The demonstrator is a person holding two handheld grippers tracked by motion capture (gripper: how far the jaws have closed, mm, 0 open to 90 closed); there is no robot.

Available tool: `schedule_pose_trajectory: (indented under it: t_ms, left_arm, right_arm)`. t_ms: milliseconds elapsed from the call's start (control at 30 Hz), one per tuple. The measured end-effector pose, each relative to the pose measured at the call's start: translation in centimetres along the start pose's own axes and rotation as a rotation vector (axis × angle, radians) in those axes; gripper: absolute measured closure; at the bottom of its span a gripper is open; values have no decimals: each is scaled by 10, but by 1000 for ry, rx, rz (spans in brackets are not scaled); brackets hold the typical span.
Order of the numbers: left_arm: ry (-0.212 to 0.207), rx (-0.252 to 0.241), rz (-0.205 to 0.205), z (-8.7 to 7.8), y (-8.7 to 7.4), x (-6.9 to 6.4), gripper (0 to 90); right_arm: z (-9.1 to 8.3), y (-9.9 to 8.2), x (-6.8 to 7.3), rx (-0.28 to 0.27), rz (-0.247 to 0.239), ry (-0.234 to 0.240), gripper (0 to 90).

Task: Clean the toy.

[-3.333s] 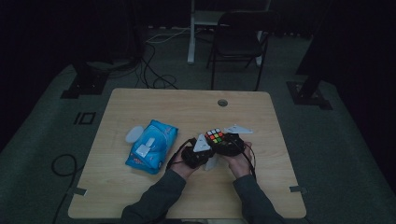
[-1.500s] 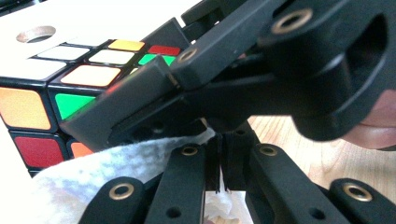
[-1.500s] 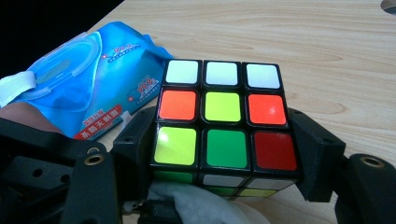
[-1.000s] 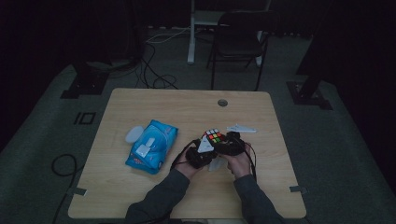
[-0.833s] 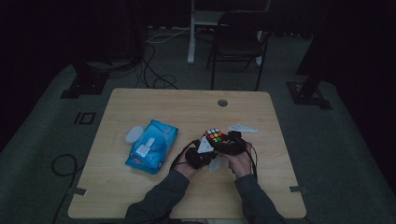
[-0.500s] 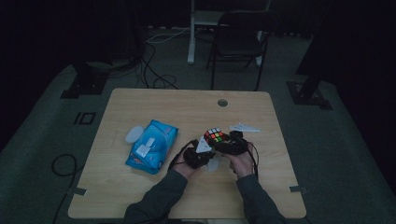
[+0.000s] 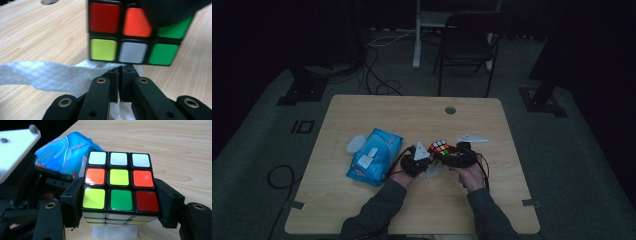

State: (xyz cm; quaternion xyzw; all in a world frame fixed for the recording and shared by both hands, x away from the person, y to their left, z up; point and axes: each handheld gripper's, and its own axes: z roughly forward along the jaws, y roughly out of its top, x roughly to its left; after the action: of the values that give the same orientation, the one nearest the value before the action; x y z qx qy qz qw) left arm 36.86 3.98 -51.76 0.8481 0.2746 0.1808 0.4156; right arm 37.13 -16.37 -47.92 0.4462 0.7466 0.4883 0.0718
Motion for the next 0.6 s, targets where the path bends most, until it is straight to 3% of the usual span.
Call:
schedule_pose_trajectory:
  t_ms: [100,200,600]
  left_arm:
    - [18,-5,-5,-1,-1,2,882]
    - [25,-2,21,-1,-1,0,883]
    - [-37,-12,73,3,0,-18,883]
  right_arm:
    - [0,-1,0,8,-3,6,338]
    - [0,-1,-1,9,4,20,338]
    - [3,2,-3,-4,46,54,338]
